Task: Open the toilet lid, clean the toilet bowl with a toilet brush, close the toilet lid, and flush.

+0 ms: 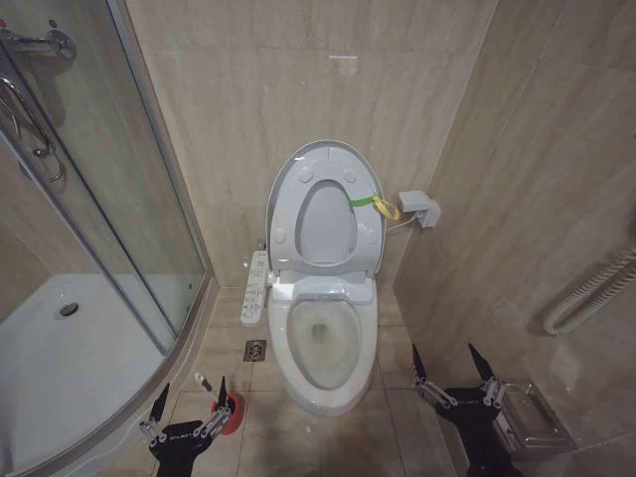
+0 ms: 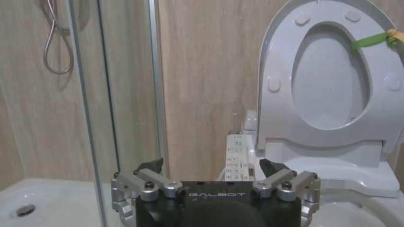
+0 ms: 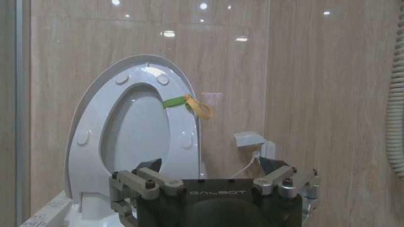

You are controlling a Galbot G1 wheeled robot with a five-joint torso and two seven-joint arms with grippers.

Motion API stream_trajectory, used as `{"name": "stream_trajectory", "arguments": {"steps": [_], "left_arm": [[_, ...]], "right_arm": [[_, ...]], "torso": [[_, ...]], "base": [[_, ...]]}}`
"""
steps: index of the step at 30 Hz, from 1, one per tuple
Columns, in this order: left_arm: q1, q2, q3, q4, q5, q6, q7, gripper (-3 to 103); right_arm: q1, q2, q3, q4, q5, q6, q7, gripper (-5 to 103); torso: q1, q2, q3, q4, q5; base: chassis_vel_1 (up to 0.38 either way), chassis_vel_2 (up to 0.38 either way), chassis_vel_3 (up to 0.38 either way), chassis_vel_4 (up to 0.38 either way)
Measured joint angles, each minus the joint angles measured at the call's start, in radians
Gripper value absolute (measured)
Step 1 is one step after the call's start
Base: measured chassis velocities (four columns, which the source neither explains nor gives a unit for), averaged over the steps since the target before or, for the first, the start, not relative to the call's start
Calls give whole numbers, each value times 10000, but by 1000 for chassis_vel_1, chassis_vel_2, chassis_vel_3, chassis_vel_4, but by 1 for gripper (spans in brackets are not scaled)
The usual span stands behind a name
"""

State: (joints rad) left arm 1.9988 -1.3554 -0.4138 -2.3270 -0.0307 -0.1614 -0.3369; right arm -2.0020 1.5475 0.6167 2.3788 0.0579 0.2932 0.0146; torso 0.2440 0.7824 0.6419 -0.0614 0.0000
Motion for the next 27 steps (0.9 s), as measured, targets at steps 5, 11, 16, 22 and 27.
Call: {"name": "stream_trajectory", "arguments": {"steps": [5, 11, 16, 22, 27], "left_arm": [[0, 2, -5, 0, 0, 3, 0, 99], [-1, 5, -9, 0, 0, 5, 1, 99], [-3, 5, -11, 0, -1, 5, 3, 99], [-4, 5, -12, -1, -2, 5, 5, 99], [-5, 5, -13, 0, -5, 5, 7, 99]], "right_arm": [[0, 0, 0, 0, 0, 0, 0, 100], [0, 0, 0, 0, 0, 0, 0, 100], [0, 0, 0, 0, 0, 0, 0, 100], [0, 0, 0, 0, 0, 0, 0, 100], [0, 0, 0, 0, 0, 0, 0, 100]], "torso": [[0, -1, -1, 0, 0], [-1, -2, -1, 0, 0], [-1, -2, -1, 0, 0], [-1, -2, -1, 0, 0], [-1, -3, -2, 0, -1]], "base": [[0, 0, 0, 0], [0, 0, 0, 0], [0, 0, 0, 0], [0, 0, 0, 0], [0, 0, 0, 0]]}}
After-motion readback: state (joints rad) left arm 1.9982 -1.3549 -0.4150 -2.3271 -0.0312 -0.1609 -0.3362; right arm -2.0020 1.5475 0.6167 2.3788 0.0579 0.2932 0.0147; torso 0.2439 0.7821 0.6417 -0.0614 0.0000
